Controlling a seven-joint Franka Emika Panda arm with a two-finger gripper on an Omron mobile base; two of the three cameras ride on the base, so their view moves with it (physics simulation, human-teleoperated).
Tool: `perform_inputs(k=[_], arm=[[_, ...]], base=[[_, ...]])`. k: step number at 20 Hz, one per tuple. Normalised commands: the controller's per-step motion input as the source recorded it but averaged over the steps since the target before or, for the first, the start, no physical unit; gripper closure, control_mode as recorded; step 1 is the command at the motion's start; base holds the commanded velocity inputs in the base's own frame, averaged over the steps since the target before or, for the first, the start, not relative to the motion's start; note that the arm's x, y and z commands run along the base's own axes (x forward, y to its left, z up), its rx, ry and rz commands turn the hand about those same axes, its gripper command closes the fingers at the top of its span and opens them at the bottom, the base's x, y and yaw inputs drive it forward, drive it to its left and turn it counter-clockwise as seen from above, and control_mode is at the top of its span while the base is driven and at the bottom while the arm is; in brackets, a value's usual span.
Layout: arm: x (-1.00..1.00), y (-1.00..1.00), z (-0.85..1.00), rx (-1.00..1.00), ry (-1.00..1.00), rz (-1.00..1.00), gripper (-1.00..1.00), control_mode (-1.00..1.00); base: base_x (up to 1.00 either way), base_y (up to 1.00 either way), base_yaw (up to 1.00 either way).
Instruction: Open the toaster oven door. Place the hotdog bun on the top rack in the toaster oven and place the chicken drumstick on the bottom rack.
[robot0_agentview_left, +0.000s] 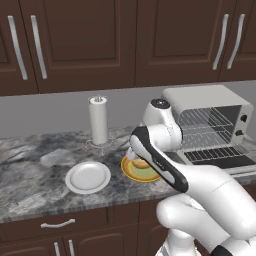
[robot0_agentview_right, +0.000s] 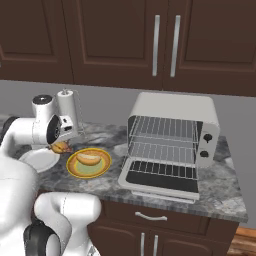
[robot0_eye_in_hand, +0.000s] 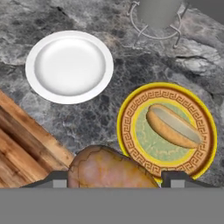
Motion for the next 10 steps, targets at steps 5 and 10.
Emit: perform_inputs(k=[5,10], arm=[[-0.14,-0.64,0.07,0.0,0.0,-0.01,1.0,-1.0],[-0.17,-0.7,0.01,0.0,0.0,0.0,1.0,-1.0]], base=[[0.0,0.0,0.0],[0.0,0.0,0.0]])
